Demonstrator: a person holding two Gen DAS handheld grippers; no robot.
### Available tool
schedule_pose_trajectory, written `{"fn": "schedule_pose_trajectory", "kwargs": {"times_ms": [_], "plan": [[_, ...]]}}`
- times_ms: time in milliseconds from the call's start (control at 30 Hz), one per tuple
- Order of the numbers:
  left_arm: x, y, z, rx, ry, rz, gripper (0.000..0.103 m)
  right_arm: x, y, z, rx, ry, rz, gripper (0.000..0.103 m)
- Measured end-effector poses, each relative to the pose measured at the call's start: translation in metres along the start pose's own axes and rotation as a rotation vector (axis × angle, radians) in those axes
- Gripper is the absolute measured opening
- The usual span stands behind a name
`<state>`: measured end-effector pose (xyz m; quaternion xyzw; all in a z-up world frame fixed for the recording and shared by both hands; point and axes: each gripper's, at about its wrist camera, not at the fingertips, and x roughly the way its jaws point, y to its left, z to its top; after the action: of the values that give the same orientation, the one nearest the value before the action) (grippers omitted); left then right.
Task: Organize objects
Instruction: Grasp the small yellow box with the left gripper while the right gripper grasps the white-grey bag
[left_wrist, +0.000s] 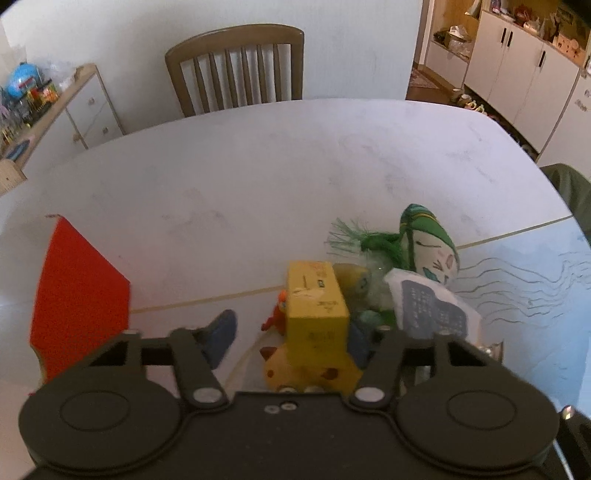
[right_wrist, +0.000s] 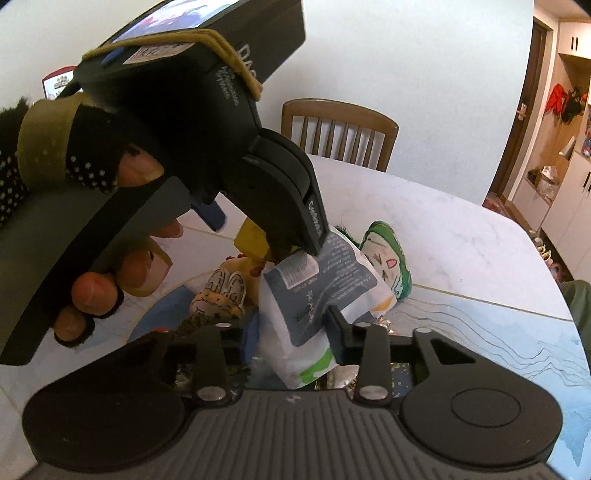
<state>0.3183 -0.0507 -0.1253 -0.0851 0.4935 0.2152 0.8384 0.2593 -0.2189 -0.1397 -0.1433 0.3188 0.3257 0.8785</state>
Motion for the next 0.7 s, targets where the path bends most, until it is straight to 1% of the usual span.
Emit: {"fn": "schedule_pose_trajectory", "kwargs": {"times_ms": [33, 67, 100, 133, 300, 400, 567, 700], "plan": [[0.000, 0.000, 0.000, -0.004, 0.000, -0.004, 0.045, -0.001, -0.001, 0.000, 0.004, -0.001, 0.004, 0.030], [-0.001, 0.001, 0.000, -0.009, 0.000, -0.009, 0.042, -0.002, -0.003, 0.000, 0.007, -0.004, 0.009, 0.027], [-0.001, 0.002, -0.001, -0.013, -0.001, -0.018, 0.035, -0.004, -0.004, 0.000, 0.010, -0.006, 0.009, 0.025], [-0.002, 0.002, 0.000, -0.018, 0.001, -0.020, 0.031, -0.005, -0.006, 0.000, 0.015, -0.009, 0.010, 0.024], [-0.006, 0.009, 0.000, -0.051, -0.010, -0.029, 0.029, -0.011, -0.019, 0.002, 0.062, -0.020, 0.022, 0.016], [-0.010, 0.012, 0.000, -0.070, -0.020, -0.025, 0.028, -0.014, -0.029, 0.003, 0.095, -0.029, 0.027, 0.013], [-0.021, 0.021, -0.001, -0.109, -0.017, -0.020, 0.028, -0.024, -0.049, 0.008, 0.146, -0.036, 0.030, 0.012], [-0.035, 0.029, -0.006, -0.156, -0.030, -0.043, 0.028, -0.030, -0.065, 0.011, 0.177, -0.046, 0.032, 0.012]]}}
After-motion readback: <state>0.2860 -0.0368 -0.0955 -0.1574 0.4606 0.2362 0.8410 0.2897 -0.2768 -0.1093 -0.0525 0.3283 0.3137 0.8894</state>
